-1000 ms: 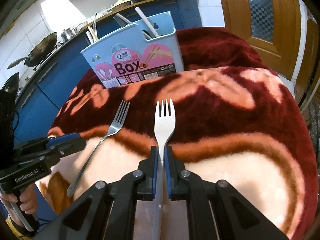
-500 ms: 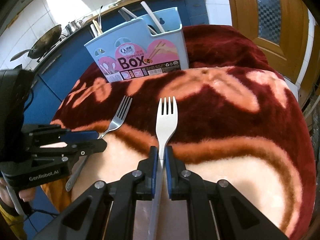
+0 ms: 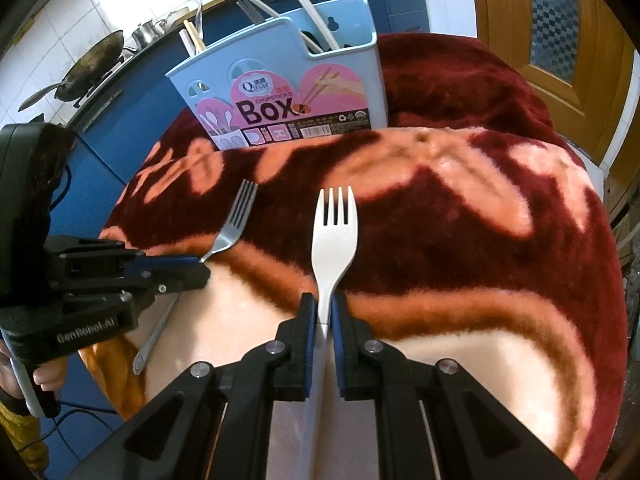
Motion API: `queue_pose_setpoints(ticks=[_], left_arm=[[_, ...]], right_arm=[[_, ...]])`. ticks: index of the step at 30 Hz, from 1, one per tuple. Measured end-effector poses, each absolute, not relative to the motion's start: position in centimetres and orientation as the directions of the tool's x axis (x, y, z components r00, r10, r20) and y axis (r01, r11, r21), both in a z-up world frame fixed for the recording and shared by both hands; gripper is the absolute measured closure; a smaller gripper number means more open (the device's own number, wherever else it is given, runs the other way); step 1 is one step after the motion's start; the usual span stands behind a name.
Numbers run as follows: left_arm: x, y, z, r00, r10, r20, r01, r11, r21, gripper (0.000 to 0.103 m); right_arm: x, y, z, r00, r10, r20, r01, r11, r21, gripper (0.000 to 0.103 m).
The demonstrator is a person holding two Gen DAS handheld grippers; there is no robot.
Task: Organize utensils
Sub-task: 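Grasp a silver fork with the left gripper while the right gripper grasps the other fork, then lift both forks over the blue box and open both grippers to drop them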
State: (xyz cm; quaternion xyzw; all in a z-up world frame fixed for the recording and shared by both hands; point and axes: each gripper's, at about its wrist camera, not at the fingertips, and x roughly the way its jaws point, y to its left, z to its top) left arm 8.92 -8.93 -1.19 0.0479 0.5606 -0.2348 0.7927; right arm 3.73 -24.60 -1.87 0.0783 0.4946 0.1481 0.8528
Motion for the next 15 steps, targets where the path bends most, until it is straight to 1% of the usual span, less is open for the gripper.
queue_pose_setpoints(ticks=[3,7,11,15], left_arm=[[8.7,-8.3,-1.1,0.280,-0.357,-0.891,0.399,0.888,-0.231,0.100],[7.6,-7.0,-0.5,0.359,-0.402,-0.842,0.373,0.889,-0.265,0.100],[6.6,-5.8,0.5,0.451,-0.418,-0.788,0.356,0.895,-0.271,0.100],[5.7,-4.9,2.4,0.555,-0.438,-0.707,0.348,0.894,-0.281,0.100]], right_arm=[[3.4,-24.8,-1.8,0.484,0.349,-0.803,-0.165,0.937,0.308,0.095],[2.5,-25.2,-1.4,0.525,0.381,-0.761,-0.161,0.922,0.351,0.095],[1.6,-24.9,-0.3,0.585,0.408,-0.701,-0.184,0.909,0.374,0.095],[0.9,-24.3,1.5,0.659,0.421,-0.624,-0.219,0.900,0.376,0.095]])
